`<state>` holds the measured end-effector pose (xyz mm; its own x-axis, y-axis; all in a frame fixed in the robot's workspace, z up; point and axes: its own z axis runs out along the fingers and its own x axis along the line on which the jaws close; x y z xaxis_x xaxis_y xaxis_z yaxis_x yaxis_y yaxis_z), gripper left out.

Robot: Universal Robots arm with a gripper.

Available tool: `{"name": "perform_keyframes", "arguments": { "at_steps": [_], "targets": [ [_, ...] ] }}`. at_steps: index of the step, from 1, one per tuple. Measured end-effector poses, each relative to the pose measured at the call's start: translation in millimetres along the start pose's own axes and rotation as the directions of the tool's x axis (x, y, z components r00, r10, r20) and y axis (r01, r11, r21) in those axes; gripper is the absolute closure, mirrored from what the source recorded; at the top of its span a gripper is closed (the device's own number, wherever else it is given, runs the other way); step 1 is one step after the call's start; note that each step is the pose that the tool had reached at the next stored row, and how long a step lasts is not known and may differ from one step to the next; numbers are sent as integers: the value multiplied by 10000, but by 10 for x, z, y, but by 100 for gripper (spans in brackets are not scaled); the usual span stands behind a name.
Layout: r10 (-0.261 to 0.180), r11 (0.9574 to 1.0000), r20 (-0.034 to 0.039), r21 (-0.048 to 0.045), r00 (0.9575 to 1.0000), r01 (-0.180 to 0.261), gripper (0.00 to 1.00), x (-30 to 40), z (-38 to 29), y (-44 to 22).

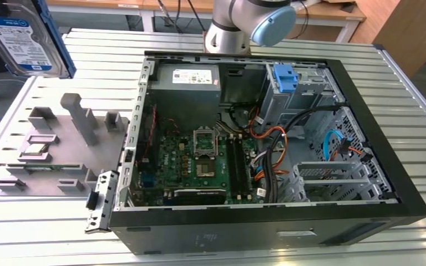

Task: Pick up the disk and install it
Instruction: 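Pick up the disk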

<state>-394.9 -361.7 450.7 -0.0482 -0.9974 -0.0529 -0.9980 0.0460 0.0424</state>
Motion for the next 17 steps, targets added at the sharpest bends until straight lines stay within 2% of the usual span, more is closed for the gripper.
{"name": "perform_keyframes", "arguments": {
  "at_steps": [7, 17],
  "targets": [
    [0, 10000, 0, -1, 10000, 0, 65, -1, -4, -24],
    [1, 10000, 0, -4, 10000, -1, 65, -5, -60, -22]
  ]
}}
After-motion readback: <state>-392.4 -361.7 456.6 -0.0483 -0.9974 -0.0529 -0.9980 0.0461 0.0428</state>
